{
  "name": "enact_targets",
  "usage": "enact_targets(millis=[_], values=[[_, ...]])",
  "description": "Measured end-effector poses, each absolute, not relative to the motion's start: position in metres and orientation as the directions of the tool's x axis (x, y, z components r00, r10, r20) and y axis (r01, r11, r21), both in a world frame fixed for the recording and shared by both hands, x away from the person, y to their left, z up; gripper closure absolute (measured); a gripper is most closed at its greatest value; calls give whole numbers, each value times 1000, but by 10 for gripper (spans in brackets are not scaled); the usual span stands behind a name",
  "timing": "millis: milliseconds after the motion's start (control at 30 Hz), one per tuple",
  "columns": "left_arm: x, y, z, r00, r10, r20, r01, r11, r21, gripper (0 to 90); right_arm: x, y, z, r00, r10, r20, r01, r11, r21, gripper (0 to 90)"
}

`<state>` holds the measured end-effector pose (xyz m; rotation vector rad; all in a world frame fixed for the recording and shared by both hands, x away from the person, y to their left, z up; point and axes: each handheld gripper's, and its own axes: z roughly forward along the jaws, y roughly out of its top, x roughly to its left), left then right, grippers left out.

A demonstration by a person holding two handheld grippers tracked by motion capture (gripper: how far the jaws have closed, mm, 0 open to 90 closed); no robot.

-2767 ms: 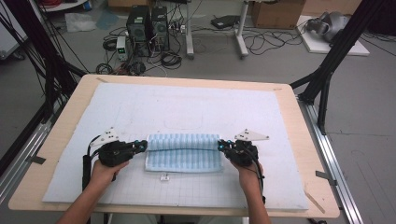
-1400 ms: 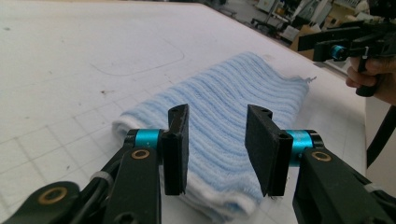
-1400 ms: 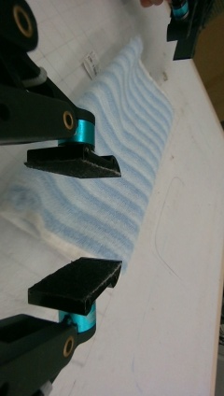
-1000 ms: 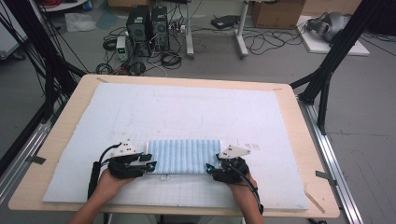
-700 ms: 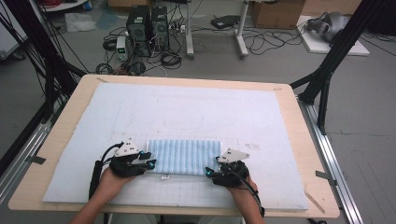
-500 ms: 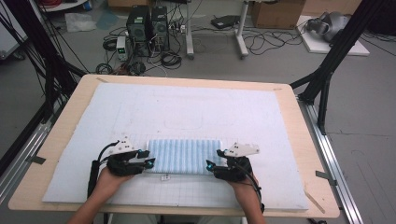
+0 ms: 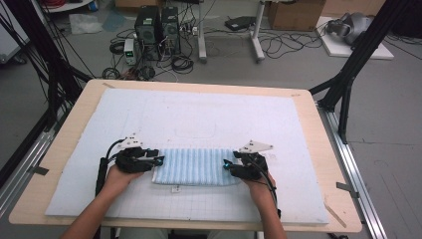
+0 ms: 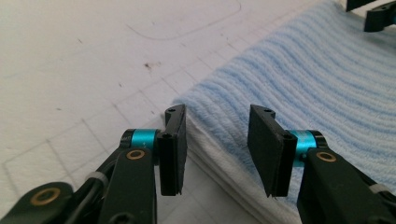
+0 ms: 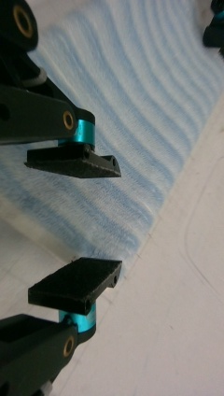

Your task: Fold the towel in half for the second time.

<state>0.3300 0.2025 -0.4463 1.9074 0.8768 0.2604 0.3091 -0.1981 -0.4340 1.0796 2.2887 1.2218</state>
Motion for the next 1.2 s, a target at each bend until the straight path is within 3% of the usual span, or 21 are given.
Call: enact_targets(millis=[133, 267, 400, 467, 867, 1200], values=[[327, 217, -439, 724, 663, -190, 414, -198, 888, 546, 301, -215, -424, -641, 762, 92, 443, 270, 855, 391], [322, 231, -432, 712, 678, -182, 357, -126, 926, 466, 298, -225, -416, -629, 776, 53, 424, 285, 860, 296], [318, 240, -431, 660, 719, -219, 373, -61, 926, 263, 293, -237, -415, -576, 817, 27, 428, 274, 861, 131], [317, 244, -431, 638, 737, -224, 368, -37, 929, 186, 289, -244, -415, -555, 831, 20, 426, 264, 865, 114], [305, 256, -426, 647, 739, -186, 299, -22, 954, 181, 273, -283, -414, -485, 874, 30, 418, 201, 886, 108], [300, 265, -426, 631, 753, -187, 295, -11, 955, 185, 273, -280, -410, -479, 877, 23, 406, 199, 892, 108]])
